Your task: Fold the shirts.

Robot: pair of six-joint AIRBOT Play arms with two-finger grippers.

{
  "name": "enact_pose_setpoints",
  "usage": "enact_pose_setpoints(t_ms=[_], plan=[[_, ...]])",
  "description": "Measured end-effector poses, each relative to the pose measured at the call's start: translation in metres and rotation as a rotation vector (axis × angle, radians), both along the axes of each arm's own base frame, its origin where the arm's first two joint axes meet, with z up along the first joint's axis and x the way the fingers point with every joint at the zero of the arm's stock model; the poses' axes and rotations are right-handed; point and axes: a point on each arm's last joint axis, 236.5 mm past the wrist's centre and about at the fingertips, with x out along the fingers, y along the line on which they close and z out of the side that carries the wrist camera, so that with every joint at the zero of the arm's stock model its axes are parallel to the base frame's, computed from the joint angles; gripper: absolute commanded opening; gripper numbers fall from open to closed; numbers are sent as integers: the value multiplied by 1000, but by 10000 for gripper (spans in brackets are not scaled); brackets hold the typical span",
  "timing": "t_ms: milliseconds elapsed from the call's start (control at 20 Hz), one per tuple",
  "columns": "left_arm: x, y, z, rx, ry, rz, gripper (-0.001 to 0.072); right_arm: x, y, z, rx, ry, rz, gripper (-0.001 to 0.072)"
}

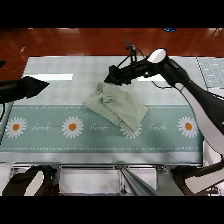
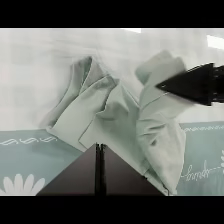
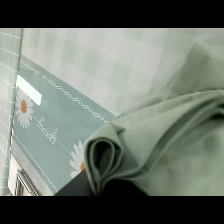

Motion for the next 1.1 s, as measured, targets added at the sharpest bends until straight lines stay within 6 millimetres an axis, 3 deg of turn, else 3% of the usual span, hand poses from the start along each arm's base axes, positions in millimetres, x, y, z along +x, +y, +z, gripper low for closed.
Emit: enact_pose_setpoints(t_ms=[50,100,150,350,500,650,850,900,1000,1100], plan=[[0,1,-1,1,3,3,18,3,10,-6,8,9,5,25],[0,2,-3,0,6,6,18,5,18,-13,14,22,4,134],[0,3,-6,-2,15,8,18,7,24,-20,16,32,1,412],[-1,5,-31,-11,69,21,18,9,34,-31,22,57,2,407],[-6,6,-62,-24,134,39,18,10,7,-9,13,54,16,407],[-12,9,-101,-44,202,76,18,12,-65,26,-147,-25,-2,407],[-26,5,-139,-78,282,100,18,-11,-208,56,-503,-109,-160,407],[-29,5,-144,-82,295,102,18,-23,-243,57,-561,-104,-222,408],[-32,4,-150,-89,310,105,18,-53,-294,45,-609,-70,-344,408],[-34,3,-154,-91,319,106,18,-86,-322,16,-588,-9,-453,408]])
